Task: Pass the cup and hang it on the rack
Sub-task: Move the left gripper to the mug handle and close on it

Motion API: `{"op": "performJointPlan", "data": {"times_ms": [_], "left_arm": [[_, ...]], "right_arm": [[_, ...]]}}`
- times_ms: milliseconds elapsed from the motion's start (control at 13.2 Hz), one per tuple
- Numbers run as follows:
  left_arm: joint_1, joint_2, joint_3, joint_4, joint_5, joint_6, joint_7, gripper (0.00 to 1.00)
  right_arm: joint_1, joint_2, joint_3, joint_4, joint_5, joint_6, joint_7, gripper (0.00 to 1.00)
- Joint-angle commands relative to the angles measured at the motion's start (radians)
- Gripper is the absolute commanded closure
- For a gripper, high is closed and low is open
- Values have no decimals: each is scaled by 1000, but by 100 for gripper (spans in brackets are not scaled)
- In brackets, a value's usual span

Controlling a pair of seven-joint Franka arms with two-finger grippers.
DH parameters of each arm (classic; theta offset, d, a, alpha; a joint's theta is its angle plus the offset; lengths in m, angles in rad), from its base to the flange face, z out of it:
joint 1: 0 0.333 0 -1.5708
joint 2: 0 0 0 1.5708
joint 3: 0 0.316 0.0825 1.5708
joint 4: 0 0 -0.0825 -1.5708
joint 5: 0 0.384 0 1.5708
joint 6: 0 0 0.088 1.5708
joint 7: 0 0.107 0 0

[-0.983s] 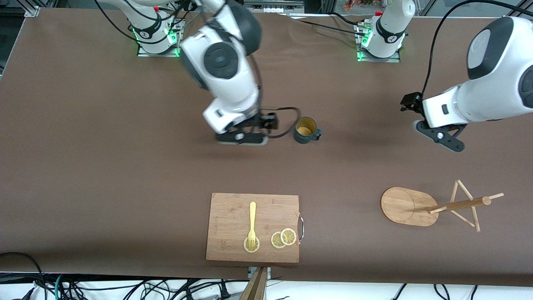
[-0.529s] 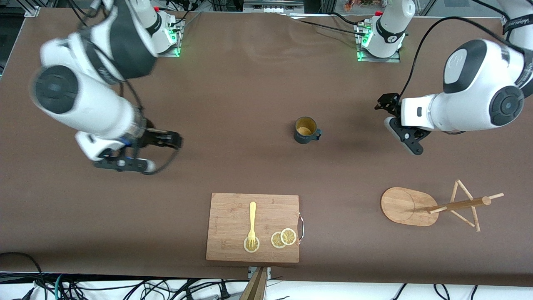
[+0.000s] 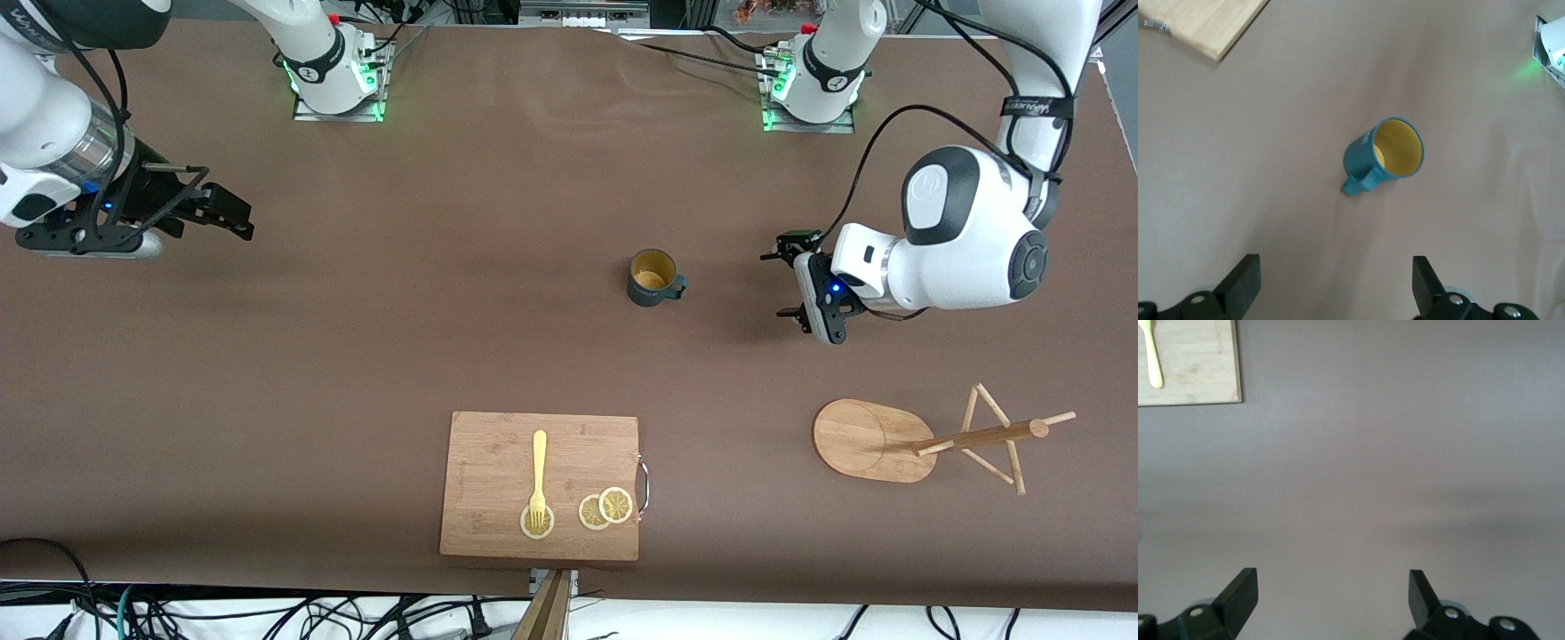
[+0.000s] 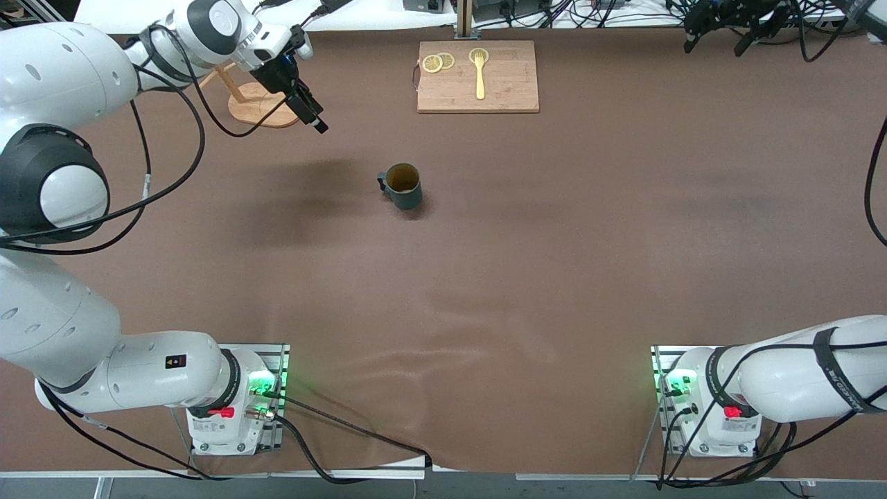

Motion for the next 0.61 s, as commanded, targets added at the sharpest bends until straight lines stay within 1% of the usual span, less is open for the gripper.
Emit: {"op": "performJointPlan", "data": {"times_ms": [0, 151, 227, 303, 454, 529], "left_arm": [[1, 51, -2, -48, -165, 103, 257, 0], [-1, 94, -2, -95, -321, 182, 458, 0], [-2, 110, -2, -115, -399, 196, 555, 0], [-2, 124, -2, -126, -461, 199, 645, 0], [-2, 153, -1, -145, -547, 201, 837, 0], [-2, 167, -1, -146, -593, 199, 931, 0]], "right_arm": [[15, -23, -6, -62, -20, 57, -15, 0], [21, 3, -5, -45, -71, 69, -15, 0], [19, 11, -5, -40, -74, 66, -15, 0], [18, 34, -5, -2, -74, 57, -18, 0], [18, 52, -5, 64, -79, 5, -18, 0], [12, 52, -6, 85, -83, 1, -19, 0]]}}
